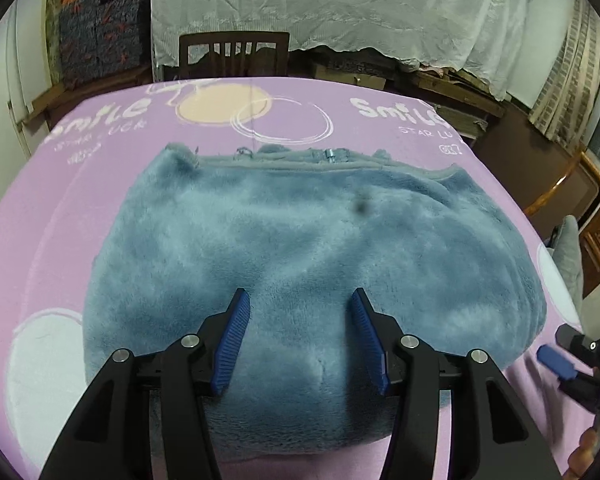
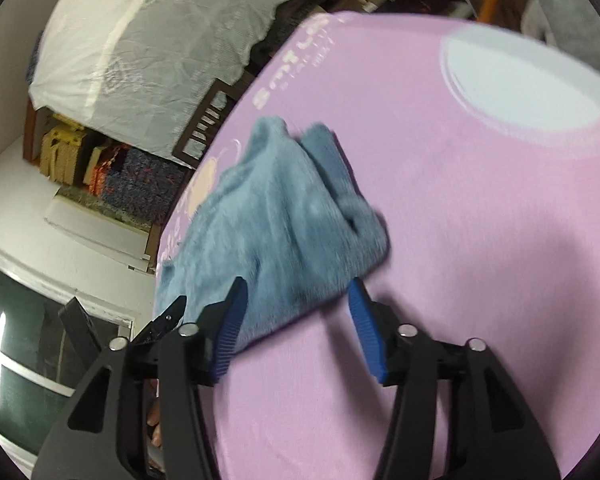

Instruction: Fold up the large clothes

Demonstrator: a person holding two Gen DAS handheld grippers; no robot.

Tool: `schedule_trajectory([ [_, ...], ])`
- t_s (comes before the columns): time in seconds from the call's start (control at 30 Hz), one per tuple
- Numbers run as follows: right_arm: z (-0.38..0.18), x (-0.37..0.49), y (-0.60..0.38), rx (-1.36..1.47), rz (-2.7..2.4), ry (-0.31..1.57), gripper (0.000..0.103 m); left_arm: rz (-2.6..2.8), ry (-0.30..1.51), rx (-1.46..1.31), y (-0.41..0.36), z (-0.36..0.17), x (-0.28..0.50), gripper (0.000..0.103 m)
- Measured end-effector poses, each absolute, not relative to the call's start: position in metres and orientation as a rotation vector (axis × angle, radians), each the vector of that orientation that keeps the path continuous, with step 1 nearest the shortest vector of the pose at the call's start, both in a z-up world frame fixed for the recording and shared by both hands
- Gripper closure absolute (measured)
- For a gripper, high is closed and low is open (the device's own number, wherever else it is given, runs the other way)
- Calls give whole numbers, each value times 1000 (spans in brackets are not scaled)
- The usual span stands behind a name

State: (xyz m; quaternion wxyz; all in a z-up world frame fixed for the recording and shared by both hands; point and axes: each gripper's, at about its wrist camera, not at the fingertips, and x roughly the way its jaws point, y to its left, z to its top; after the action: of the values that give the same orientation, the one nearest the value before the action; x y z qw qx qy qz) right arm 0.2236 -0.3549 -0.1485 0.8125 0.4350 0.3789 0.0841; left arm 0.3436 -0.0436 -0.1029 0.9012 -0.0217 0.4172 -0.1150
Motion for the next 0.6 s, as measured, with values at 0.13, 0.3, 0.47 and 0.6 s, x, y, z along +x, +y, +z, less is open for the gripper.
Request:
schedule_trajectory([
  [0.13,-156,232,-338,983,149,858,46,-245,865,-29,-45,-111,346,47],
  [0.3,-165,242,-337,1052,51,813,45,-238,857,-15,-47,-114,344,46],
  [0.47,-165,258,-343,1089,-67,712,45,-235,855,-12,-48,-114,344,44],
  [0.6,-161,264,-327,968,-87,670,45,-234,855,-10,-49,-114,344,44],
])
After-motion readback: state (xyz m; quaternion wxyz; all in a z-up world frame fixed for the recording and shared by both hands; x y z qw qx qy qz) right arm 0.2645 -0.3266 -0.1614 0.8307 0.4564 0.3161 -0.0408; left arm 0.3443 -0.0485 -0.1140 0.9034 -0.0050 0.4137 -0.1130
